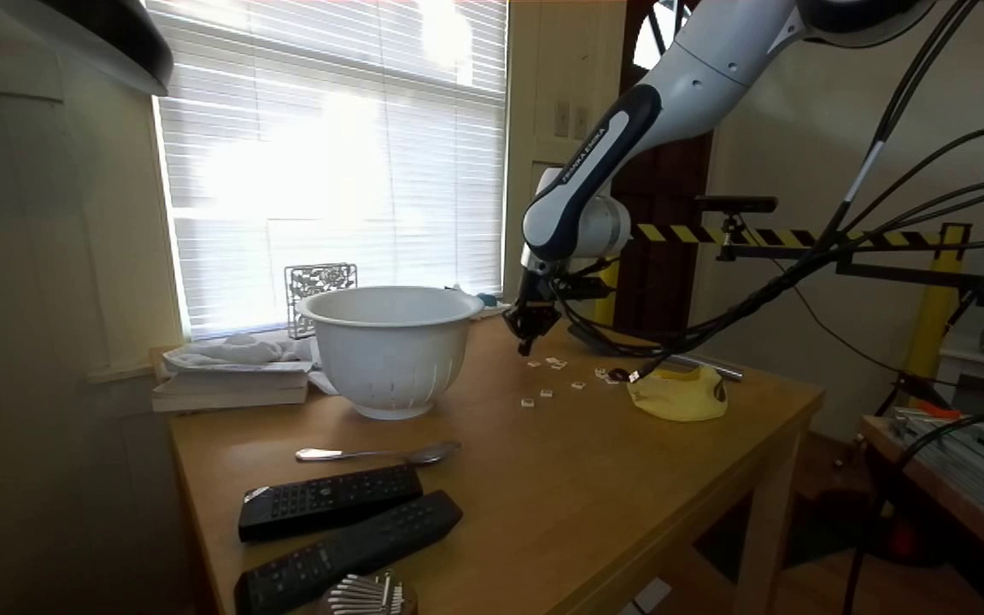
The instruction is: Move the small objects on the table
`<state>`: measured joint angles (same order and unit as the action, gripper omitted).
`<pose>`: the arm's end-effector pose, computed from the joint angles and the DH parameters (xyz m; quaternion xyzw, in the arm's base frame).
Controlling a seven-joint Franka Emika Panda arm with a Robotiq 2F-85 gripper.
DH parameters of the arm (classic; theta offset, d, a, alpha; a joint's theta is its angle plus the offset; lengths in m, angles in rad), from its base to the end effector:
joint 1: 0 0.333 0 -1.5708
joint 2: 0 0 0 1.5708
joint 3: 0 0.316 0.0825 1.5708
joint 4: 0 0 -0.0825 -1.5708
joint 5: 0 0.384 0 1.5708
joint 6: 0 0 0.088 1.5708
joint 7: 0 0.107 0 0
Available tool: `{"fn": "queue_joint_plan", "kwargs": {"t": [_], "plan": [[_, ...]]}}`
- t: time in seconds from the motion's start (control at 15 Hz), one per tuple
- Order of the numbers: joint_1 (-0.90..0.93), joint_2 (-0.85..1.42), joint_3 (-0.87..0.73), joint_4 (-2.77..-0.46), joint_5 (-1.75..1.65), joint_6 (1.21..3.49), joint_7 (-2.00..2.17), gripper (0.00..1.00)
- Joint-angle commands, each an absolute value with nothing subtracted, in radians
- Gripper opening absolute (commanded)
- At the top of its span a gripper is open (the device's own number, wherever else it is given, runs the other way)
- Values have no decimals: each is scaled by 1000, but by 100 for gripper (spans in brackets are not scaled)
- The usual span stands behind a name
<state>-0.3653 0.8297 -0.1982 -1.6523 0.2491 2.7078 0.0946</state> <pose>0.5977 -0.3659 0.1574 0.9157 -0.3821 0.1201 0.0317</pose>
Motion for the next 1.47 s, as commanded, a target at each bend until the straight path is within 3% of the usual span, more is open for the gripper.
{"fn": "queue_joint_plan", "kwargs": {"t": [0.0,1.4], "plan": [[-339,841,-228,-1630,218,2666,153,0],[-318,793,-173,-1732,220,2663,103,0]]}}
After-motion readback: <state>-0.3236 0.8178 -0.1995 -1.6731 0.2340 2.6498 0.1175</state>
